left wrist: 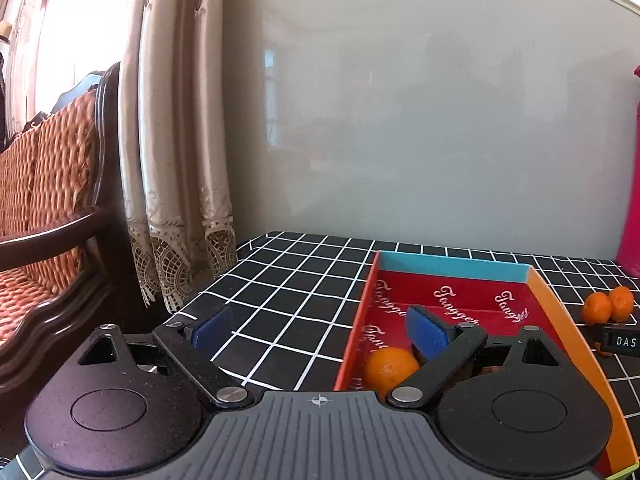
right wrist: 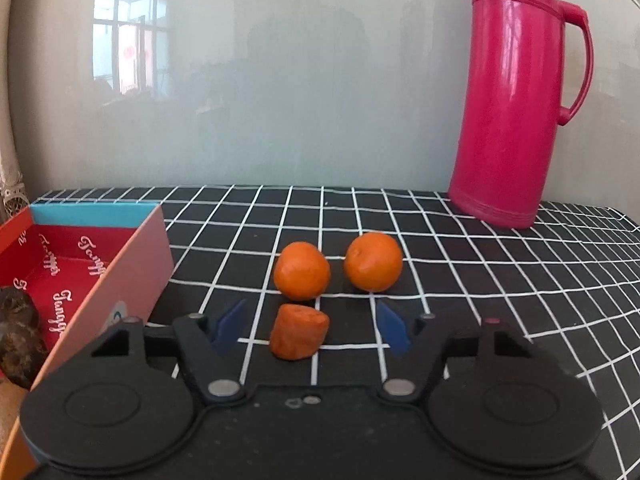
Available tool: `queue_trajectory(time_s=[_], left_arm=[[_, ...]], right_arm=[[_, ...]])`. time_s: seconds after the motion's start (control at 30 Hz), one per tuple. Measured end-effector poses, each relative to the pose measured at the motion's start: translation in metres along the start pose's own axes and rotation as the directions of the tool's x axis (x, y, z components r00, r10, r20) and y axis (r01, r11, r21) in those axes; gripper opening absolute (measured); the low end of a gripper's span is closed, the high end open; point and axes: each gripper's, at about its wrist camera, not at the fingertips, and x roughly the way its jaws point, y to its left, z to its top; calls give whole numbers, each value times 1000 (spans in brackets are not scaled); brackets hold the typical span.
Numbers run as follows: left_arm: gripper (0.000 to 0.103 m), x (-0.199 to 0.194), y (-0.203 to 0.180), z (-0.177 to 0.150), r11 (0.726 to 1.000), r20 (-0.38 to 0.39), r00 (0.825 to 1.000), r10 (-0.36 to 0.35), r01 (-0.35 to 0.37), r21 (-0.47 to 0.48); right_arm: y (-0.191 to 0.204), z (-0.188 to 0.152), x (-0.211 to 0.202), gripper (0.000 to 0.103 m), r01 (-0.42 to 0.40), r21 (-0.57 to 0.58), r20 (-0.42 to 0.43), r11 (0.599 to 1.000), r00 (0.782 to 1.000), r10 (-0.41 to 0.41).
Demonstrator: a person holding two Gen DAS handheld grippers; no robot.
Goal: Organize fruits
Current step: 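Reach the right tool to the orange carrot chunk and close on it, then carry the carrot chunk into the red box and open the right tool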
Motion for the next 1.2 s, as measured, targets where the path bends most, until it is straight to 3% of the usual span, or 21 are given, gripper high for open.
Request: queue_trajectory(time_s=[0.17,0.27,0.37,0.77,1.2], left_arm=[[93,1,5,1,1000,-3,1000,1,-1,-3],[93,0,7,1,1000,-3,1000,-1,1,-5],[93,-1,9,1,1000,-3,1000,0,0,-12],[93,-5,12,1,1000,1,1000,10,-10,-28],[93,-9,-1,3,1000,10,1000,-8,8,-21]], right_arm=[[-2,2,11,45,-5,19,-62,1000,998,6],[-4,3,16,45,-10,30,-83,1000,996,12],[0,2,16,33,-22,22,-82,1000,996,24],[3,2,8,30,-35,23,-66,999,997,36],[-16,5,-29,30,-31,-29,7,999,1000,31]])
